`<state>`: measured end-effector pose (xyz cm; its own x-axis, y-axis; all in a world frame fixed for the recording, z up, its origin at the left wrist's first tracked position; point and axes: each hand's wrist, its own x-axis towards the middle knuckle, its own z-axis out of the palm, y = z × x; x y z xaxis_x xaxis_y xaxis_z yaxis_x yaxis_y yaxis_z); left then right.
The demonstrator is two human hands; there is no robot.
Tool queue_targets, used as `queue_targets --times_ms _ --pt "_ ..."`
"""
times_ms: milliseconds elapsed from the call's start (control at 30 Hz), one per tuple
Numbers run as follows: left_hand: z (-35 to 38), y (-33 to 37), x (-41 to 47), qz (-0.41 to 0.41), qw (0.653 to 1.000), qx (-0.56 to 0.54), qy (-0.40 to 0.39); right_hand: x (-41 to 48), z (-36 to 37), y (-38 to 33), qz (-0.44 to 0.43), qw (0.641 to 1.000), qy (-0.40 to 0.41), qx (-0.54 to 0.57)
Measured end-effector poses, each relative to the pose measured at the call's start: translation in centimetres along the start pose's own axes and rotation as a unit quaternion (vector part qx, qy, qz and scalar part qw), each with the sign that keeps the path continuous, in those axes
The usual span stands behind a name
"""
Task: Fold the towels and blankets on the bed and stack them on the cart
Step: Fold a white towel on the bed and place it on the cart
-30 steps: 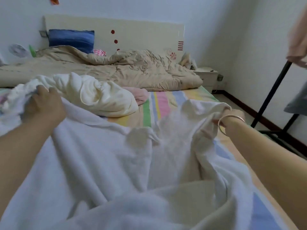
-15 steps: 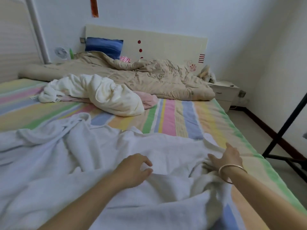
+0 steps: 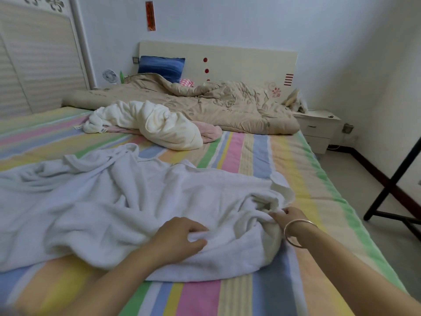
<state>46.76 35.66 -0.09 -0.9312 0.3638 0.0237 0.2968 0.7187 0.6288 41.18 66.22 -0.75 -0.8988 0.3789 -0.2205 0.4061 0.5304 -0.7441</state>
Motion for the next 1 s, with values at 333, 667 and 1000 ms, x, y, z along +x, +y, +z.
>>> queue_targets --times_ms 333,667,1000 --pt "3.1 2.0 -2.8 0.032 0.997 -0.063 0.026 -4.4 -7.4 3.4 -0.018 0.978 0.133 -0.160" --pt "3.9 3.1 -9.4 0.050 0.986 0.120 -0.100 -13.5 -9.4 10.2 -0.042 0.981 -0.022 -0.186" --pt "0.0 4.6 -2.2 -0.109 0.993 0.024 -0.044 -12.5 -10.1 8.6 0.000 0.930 0.104 -0.353"
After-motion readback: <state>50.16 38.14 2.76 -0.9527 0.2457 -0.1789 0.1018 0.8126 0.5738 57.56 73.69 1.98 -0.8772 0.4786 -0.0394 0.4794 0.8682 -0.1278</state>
